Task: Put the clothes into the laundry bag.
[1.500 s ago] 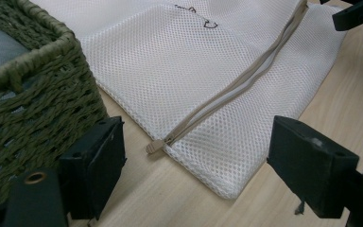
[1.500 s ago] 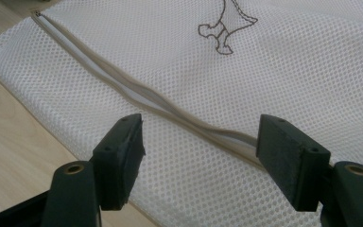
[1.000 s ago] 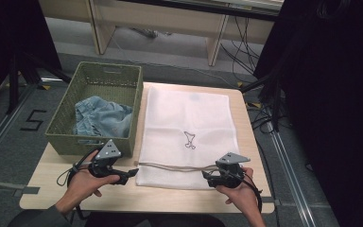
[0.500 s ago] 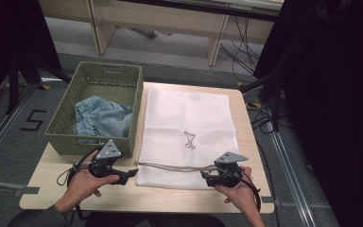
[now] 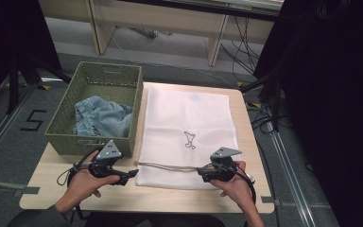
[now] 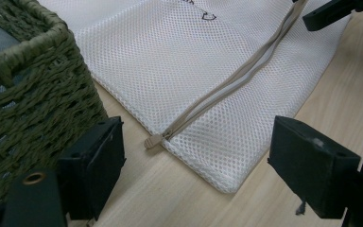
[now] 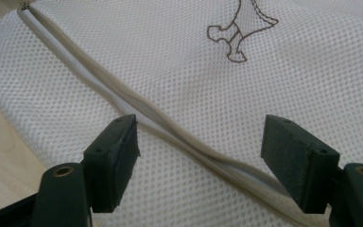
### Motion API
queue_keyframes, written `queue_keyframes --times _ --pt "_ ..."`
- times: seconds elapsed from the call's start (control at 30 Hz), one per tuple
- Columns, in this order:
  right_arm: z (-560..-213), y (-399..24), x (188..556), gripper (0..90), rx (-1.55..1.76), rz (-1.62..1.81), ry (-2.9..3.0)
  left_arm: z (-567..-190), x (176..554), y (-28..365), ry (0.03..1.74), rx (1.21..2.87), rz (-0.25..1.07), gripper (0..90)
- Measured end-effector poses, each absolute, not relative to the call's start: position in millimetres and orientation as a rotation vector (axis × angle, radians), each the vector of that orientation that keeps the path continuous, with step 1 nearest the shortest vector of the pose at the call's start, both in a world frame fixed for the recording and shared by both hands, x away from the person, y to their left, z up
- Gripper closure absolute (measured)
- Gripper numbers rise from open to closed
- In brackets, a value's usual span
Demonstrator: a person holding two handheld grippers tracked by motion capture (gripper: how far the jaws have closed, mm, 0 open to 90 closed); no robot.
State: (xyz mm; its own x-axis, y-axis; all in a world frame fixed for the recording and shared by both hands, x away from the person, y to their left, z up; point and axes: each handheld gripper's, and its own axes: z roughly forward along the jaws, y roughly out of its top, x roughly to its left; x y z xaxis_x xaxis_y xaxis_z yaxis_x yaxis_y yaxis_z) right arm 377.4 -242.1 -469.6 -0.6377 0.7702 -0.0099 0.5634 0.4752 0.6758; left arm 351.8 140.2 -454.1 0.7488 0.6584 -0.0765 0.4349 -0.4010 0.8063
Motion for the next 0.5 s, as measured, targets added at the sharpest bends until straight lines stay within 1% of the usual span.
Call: queue_keyframes --times 0.1,0.3,0.33,0.37,0.47,0.5 --pt "-475.5 -235.0 385.7 28.4 1.104 0.959 2.397 -453.5 351.4 140.5 0.832 2.053 0.297 18.2" --pt "-476.2 -223.1 393.0 27.8 1.053 0.924 2.481 -453.8 352.0 141.9 0.831 2.066 0.299 18.2" --pt "-480.5 -219.1 394.5 27.8 1.048 0.957 2.449 -454.2 351.9 141.1 0.834 2.063 0.310 18.2" --pt "-481.3 -214.6 398.4 27.7 1.029 0.891 2.493 -454.4 352.4 140.5 0.816 2.065 0.319 18.2" --pt "-484.7 -211.4 401.5 27.7 1.026 0.860 2.525 -453.5 352.0 141.2 0.804 2.084 0.320 18.2" --pt "-490.6 -206.3 406.1 27.6 1.053 0.874 2.500 -454.0 351.4 140.3 0.813 2.080 0.309 18.2"
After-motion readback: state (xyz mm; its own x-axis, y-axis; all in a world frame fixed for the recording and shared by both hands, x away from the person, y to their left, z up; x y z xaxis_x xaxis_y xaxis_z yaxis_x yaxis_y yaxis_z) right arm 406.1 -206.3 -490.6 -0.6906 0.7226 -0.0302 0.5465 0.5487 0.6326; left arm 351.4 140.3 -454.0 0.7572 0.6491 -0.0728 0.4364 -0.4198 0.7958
